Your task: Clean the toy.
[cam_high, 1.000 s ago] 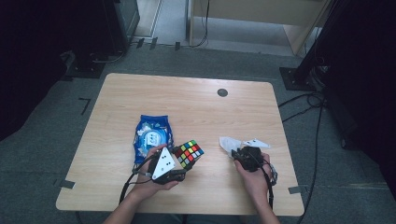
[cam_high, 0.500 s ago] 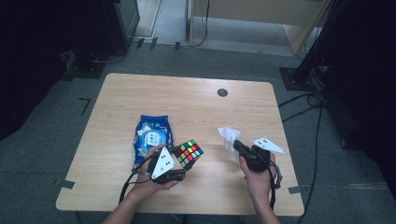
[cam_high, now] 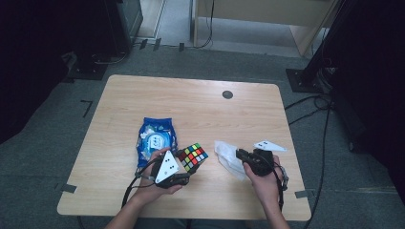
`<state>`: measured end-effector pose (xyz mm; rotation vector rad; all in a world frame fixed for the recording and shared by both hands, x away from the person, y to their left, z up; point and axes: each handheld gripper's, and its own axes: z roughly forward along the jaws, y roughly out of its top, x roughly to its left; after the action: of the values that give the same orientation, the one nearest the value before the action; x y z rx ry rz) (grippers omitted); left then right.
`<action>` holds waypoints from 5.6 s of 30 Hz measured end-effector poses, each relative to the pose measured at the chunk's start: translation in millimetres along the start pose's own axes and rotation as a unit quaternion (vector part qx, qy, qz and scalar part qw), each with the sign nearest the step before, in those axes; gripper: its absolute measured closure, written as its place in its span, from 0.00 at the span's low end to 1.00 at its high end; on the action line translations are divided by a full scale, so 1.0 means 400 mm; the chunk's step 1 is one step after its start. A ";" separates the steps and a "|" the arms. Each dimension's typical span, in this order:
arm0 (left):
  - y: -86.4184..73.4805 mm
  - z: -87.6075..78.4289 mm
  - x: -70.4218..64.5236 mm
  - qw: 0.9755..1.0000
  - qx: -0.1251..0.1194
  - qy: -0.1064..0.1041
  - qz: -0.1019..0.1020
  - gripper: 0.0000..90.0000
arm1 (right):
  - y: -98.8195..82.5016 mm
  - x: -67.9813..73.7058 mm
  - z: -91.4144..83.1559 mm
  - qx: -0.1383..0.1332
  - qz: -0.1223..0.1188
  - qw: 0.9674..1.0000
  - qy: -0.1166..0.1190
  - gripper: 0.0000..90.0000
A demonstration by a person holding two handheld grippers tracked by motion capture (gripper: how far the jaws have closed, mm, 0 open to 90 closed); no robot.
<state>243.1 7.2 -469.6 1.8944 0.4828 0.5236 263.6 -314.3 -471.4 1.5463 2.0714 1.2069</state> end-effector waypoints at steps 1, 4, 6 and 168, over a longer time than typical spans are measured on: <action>0.001 0.000 0.000 1.000 0.000 0.000 0.001 0.38 | -0.007 -0.004 0.009 0.024 -0.010 1.000 -0.001 0.87; 0.003 -0.002 0.000 1.000 -0.001 -0.001 0.001 0.38 | -0.032 -0.014 0.028 0.048 -0.020 0.999 0.005 0.79; 0.002 -0.003 0.001 1.000 -0.001 -0.001 0.001 0.38 | -0.041 -0.017 0.042 0.064 -0.022 0.998 0.014 0.75; 0.000 -0.014 0.024 0.998 -0.030 0.047 -0.035 0.38 | 0.051 0.229 0.020 -0.120 0.060 0.975 0.179 0.35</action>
<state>247.7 16.9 -466.4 1.7956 0.5867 0.5758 247.0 -227.4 -438.7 1.4417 1.9591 1.8224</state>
